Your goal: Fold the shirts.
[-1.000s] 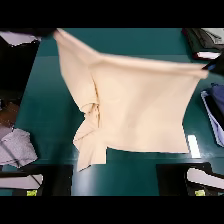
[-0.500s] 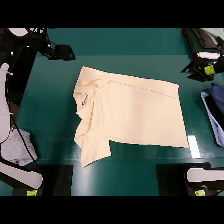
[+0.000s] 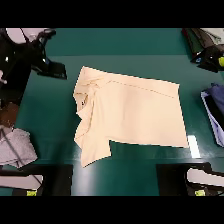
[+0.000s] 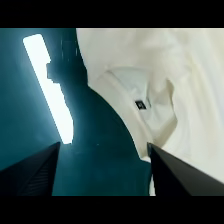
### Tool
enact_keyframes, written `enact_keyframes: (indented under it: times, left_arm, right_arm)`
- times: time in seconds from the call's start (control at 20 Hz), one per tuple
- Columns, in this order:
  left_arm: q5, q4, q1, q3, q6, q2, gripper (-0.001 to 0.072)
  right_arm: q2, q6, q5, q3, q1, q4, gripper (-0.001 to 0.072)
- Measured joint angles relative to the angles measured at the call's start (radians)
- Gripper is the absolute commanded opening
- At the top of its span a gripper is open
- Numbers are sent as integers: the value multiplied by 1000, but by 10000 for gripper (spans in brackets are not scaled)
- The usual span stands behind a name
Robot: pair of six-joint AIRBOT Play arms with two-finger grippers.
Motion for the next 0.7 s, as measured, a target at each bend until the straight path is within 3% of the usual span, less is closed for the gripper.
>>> enact_keyframes:
  times: [0.2, 0.25, 0.3, 0.5, 0.7]
  left_arm:
    - [169, 8, -136, -421, -69, 251, 633]
    - [212, 15, -173, -523, -93, 304, 474]
    - [255, 27, -212, -625, -117, 352, 420]
    - [394, 66, -329, -903, -174, 447, 420]
    - [501, 81, -388, -1016, -203, 471, 421]
  right_arm:
    - [34, -5, 11, 2, 0, 2, 502]
    - [38, -5, 20, 2, 0, 2, 502]
    - [41, -6, 26, 2, 0, 1, 502]
    - [47, -7, 61, 2, 0, 3, 502]
    - [48, -7, 94, 2, 0, 3, 502]
